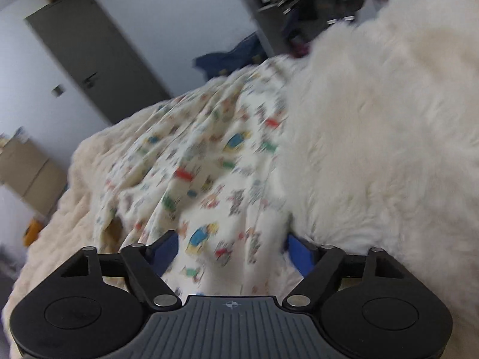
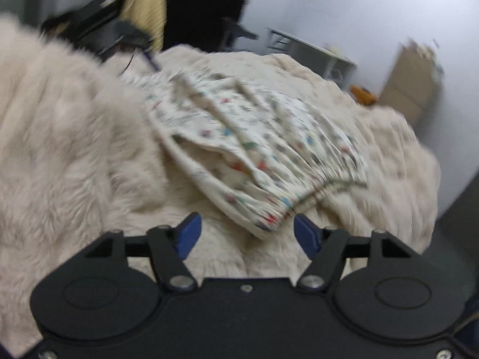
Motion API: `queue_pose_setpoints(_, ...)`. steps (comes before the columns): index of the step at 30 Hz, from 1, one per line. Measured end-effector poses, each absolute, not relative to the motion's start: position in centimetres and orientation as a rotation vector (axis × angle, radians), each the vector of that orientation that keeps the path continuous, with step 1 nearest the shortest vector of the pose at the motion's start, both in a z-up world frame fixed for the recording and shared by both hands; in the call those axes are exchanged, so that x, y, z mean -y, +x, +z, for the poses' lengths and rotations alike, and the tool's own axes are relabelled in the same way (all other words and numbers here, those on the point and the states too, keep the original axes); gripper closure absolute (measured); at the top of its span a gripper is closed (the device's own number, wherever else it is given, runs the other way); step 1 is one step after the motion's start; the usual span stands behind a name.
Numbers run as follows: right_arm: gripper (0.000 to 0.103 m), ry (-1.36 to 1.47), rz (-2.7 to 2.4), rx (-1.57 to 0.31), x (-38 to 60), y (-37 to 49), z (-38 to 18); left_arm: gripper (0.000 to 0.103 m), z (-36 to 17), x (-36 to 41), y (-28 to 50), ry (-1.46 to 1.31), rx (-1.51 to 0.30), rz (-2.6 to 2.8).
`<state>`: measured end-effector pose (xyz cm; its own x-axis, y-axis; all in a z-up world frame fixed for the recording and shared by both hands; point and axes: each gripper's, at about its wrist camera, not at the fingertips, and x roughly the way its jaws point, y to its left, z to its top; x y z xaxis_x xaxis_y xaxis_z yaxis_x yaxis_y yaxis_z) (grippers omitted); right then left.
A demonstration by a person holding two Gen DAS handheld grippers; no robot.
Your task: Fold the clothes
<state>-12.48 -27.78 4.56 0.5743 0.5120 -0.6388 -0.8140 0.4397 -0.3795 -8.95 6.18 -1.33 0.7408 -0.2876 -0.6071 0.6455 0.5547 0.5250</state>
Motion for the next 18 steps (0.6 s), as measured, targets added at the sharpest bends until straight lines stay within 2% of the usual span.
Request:
queue_pose_setpoints(1, 0.037, -0.769, 0.855, -0.463, 26.9, -12.7, 4.3, 0.054, -1.7, -6.2, -9.5, 0.813, -0.488, -0.57)
queue_pose_setpoints(2, 0.037, -0.806, 0.852, -0.45, 26.1, -12.9, 3.9, 0.056, -2.0, -6.2, -10.1, 0.816, -0.484, -0.566)
queue_pose_setpoints(6, 0.038, -0.925, 0.844, -0.388, 23.0, -13.2, 2.0, 0.056, -2.9, -6.2, -11.0, 0.807, -0.47, -0.505)
queue_pose_setpoints(7, 0.043, -0.941, 0.849, -0.381, 22.4, -13.0, 1.5, 0.059, -3.1, -6.1, -10.8, 0.806, -0.458, -0.488)
queue_pose_setpoints(8, 0.058, -0.958, 0.853, -0.374, 21.7, -12.8, 1.0, 0.074, -3.3, -5.9, -10.7, 0.808, -0.444, -0.472)
queue_pose_setpoints(9, 0.07, -0.974, 0.858, -0.368, 21.1, -12.7, 0.5, 0.085, -3.7, -5.6, -10.1, 0.824, -0.418, -0.437)
queue_pose_setpoints(10, 0.092, -0.979, 0.847, -0.375, 20.8, -12.3, 0.3, 0.099, -3.7, -5.6, -9.8, 0.824, -0.407, -0.422)
queue_pose_setpoints(11, 0.099, -0.98, 0.839, -0.38, 20.8, -12.2, 0.3, 0.099, -3.7, -5.6, -9.5, 0.822, -0.398, -0.41)
queue_pose_setpoints(16, 0.102, -0.867, 0.834, -0.294, 22.5, -12.5, 3.3, 0.102, 0.5, -7.9, -9.8, 0.677, -0.336, -0.403)
queue_pose_setpoints(18, 0.102, -0.837, 0.842, -0.266, 23.5, -13.3, 5.1, 0.102, 3.8, -9.4, -11.5, 0.621, -0.289, -0.452)
